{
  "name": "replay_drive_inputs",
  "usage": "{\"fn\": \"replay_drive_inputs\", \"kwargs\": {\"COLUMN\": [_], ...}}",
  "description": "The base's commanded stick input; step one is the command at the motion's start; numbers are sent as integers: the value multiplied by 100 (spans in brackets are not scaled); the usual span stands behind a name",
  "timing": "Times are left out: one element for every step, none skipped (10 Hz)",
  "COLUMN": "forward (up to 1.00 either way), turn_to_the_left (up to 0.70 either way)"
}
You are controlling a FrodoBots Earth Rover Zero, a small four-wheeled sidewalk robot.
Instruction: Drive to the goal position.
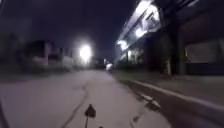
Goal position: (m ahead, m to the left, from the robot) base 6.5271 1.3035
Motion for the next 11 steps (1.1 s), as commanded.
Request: {"fn": "replay_drive_inputs", "kwargs": {"forward": [70,70,70,70,70,70,70,70,70,70,70], "turn_to_the_left": [0,0,0,0,0,0,0,0,0,0,0]}}
